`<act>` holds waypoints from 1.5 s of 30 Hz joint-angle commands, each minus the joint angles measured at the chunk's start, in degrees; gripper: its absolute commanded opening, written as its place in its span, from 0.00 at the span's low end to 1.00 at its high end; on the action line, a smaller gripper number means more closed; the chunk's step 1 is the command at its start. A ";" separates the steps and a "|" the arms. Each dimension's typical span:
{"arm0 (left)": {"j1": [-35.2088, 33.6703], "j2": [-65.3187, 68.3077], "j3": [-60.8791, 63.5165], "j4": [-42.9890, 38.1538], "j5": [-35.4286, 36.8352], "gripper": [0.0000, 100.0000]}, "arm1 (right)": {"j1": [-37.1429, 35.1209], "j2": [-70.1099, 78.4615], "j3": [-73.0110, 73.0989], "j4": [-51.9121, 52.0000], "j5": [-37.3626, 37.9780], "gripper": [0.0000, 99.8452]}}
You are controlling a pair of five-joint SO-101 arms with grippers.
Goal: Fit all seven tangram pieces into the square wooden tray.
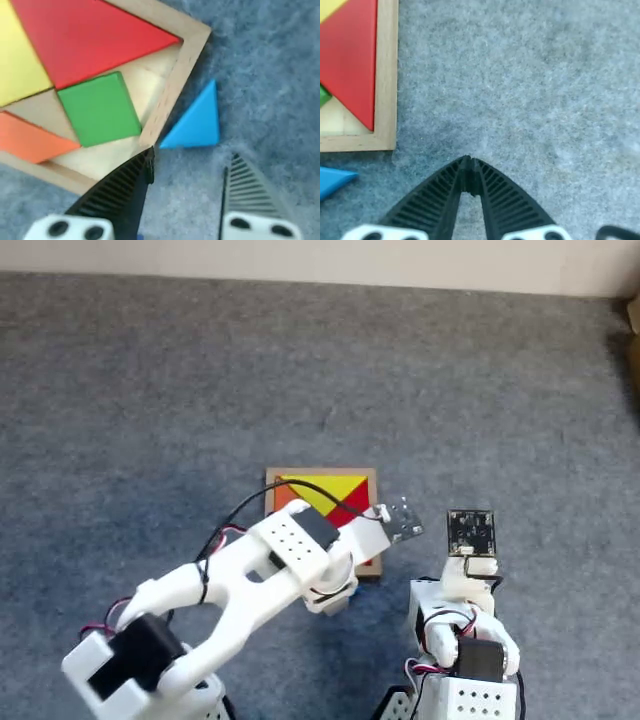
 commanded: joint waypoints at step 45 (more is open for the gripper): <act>-14.29 2.77 -19.30 1.76 -0.53 0.13 | 0.57 -1.01 5.85 0.40 0.62 0.01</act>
